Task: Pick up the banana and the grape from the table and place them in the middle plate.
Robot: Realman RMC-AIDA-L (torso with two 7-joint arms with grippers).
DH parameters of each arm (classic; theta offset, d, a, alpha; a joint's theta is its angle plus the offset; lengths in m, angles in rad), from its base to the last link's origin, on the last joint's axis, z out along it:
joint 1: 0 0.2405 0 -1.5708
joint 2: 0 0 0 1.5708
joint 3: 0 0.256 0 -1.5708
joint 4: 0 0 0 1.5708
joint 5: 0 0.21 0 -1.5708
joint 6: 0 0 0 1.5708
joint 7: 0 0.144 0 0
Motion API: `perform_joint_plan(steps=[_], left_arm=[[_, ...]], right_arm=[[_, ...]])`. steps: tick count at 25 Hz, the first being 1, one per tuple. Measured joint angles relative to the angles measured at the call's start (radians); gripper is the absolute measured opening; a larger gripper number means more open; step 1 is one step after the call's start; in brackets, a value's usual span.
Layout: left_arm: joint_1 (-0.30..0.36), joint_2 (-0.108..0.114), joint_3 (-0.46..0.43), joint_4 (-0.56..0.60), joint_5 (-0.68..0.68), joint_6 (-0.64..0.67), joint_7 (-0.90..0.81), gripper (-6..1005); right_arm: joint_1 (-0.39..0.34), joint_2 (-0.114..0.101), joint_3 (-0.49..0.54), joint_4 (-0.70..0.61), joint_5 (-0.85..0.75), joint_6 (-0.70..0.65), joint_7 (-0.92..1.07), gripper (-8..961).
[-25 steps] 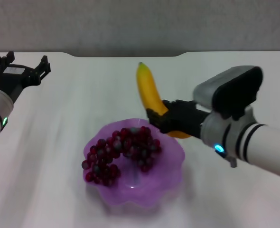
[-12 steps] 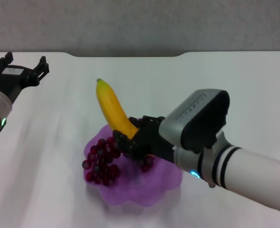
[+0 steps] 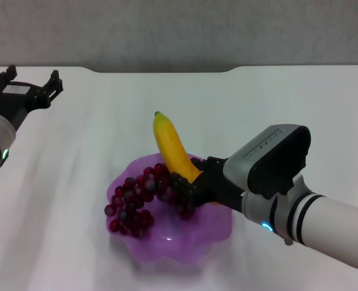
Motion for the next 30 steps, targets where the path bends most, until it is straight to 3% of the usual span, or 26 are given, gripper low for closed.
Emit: perform_joint_plan(steps=[18, 24, 30], left_arm=[[0.000, 0.000, 0.001, -0.002, 0.002, 0.001, 0.000, 892], [0.008, 0.000, -0.001, -0.002, 0.003, 0.001, 0.001, 891], [0.010, 0.000, -0.003, -0.002, 0.002, -0.001, 0.001, 891]], right_arm=[[0.055, -0.001, -0.048, 0.028, 0.009, -0.031, 0.001, 657], [0.027, -0.004, -0.021, -0.029, -0.008, -0.039, -0.050, 871], [-0.032, -0.004, 0.054, -0.081, -0.004, -0.050, -0.098, 891]])
